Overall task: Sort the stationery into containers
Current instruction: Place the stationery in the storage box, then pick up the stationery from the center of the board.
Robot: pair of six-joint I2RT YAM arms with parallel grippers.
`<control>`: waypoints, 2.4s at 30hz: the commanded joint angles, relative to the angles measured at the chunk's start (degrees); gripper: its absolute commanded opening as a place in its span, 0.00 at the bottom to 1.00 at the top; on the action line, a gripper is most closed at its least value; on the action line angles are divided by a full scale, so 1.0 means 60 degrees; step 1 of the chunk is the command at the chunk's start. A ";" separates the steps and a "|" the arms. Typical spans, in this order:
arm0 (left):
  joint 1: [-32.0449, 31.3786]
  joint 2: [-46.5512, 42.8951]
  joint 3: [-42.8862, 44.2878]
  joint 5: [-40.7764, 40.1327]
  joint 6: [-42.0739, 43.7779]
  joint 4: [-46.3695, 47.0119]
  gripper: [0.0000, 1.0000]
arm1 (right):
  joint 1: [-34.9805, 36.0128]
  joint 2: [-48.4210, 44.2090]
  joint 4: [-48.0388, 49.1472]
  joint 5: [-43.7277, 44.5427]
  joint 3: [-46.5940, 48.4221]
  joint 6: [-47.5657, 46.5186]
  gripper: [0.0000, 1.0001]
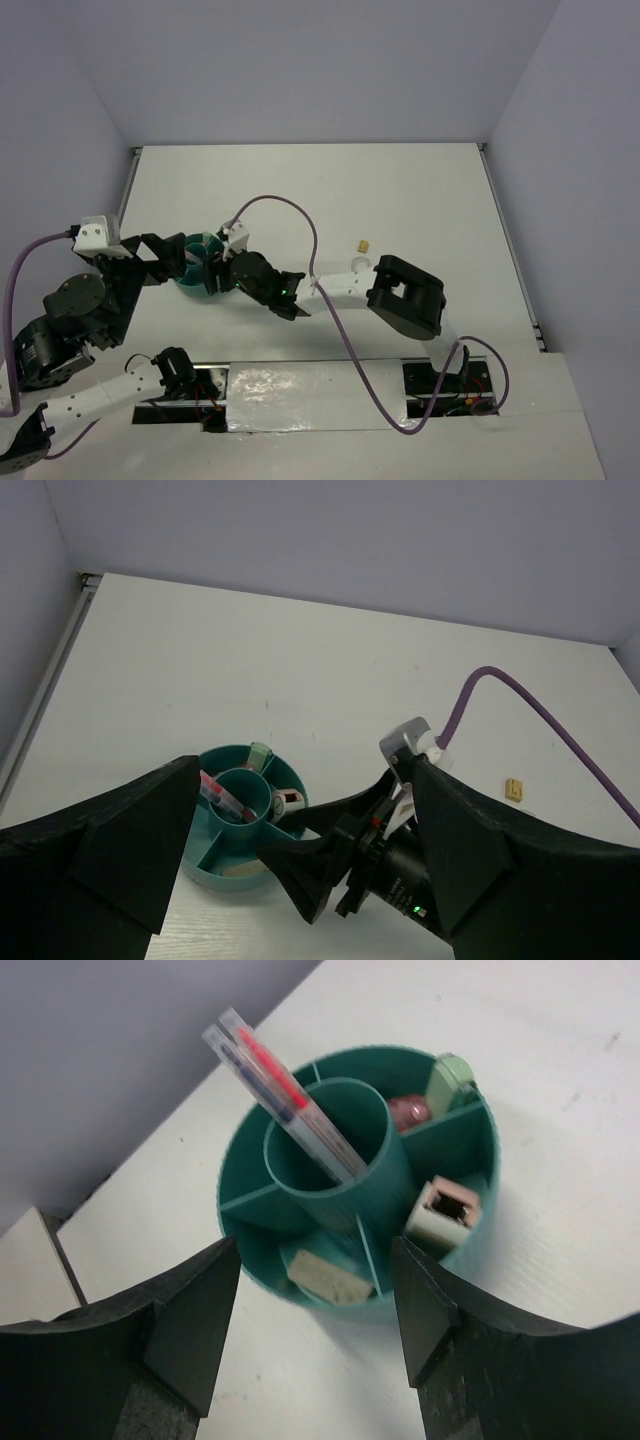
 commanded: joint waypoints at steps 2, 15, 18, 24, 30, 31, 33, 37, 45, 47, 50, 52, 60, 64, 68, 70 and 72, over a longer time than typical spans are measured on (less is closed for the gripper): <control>0.0060 -0.0045 0.0017 0.0275 0.0129 0.0436 0.99 | 0.0082 -0.1945 0.1208 0.0521 -0.1345 -0.0084 0.69; 0.0104 0.5750 -0.0058 0.3979 -0.1395 0.2792 0.99 | -0.1747 -1.1130 -0.5990 0.4244 -0.7076 0.4087 0.79; 0.0133 0.8138 0.1022 0.4755 -0.1380 0.3394 0.99 | -0.1939 -1.3498 -0.8569 0.5017 -0.7340 0.5113 0.80; 0.0148 1.3119 0.4374 0.5300 -0.0956 0.3381 0.99 | -0.2012 -1.5895 -1.1064 0.5067 -0.6755 0.4869 0.81; 0.0162 1.5978 0.6651 0.5330 -0.0545 0.3484 0.98 | -0.2027 -1.6496 -1.2252 0.4758 -0.6417 0.4677 0.81; 0.0162 1.6416 0.6856 0.5126 -0.0589 0.3366 0.98 | -0.2027 -1.6729 -1.2252 0.4627 -0.6446 0.4546 0.81; 0.0177 1.6770 0.7355 0.5022 -0.0633 0.3219 0.97 | -0.2027 -1.6965 -1.2194 0.4494 -0.6491 0.4414 0.81; 0.0221 1.7370 0.7532 0.5022 -0.0764 0.3278 0.94 | -0.2027 -1.7449 -1.2207 0.4303 -0.6491 0.4150 0.81; 0.0338 1.7943 0.7371 0.4992 -0.0985 0.3336 0.78 | -0.2027 -1.7801 -1.2150 0.4216 -0.6592 0.3945 0.81; 0.0353 1.8002 0.7269 0.4978 -0.1029 0.3336 0.78 | -0.2027 -1.7728 -1.2062 0.4216 -0.6666 0.3973 0.81; 0.0353 1.8002 0.7064 0.5080 -0.1058 0.3482 0.72 | -0.2013 -1.7465 -1.2003 0.4186 -0.6725 0.3988 0.81; 0.0353 1.7988 0.6991 0.5153 -0.1073 0.3482 0.64 | -0.2027 -1.7318 -1.1872 0.4172 -0.6740 0.3930 0.81; 0.0440 1.7739 0.6302 0.5637 -0.1117 0.3936 0.10 | -0.2027 -1.7288 -1.1388 0.4127 -0.6930 0.3754 0.86; 0.0499 1.6964 0.5527 0.5798 -0.0854 0.4799 0.00 | -0.2027 -1.7405 -1.1417 0.4347 -0.6974 0.4046 0.88; 0.0587 1.4817 0.3962 0.5711 -0.0136 0.6423 0.00 | -0.2027 -1.7844 -1.1066 0.4158 -0.6740 0.3930 0.88; 0.0631 1.3861 0.2425 0.5826 0.0156 0.7925 0.00 | -0.2027 -1.7991 -1.0672 0.3909 -0.6623 0.3682 0.87; 0.0631 1.2401 0.0892 0.6105 0.0552 0.8927 0.00 | -0.2013 -1.8021 -0.9972 0.3397 -0.6549 0.3228 0.86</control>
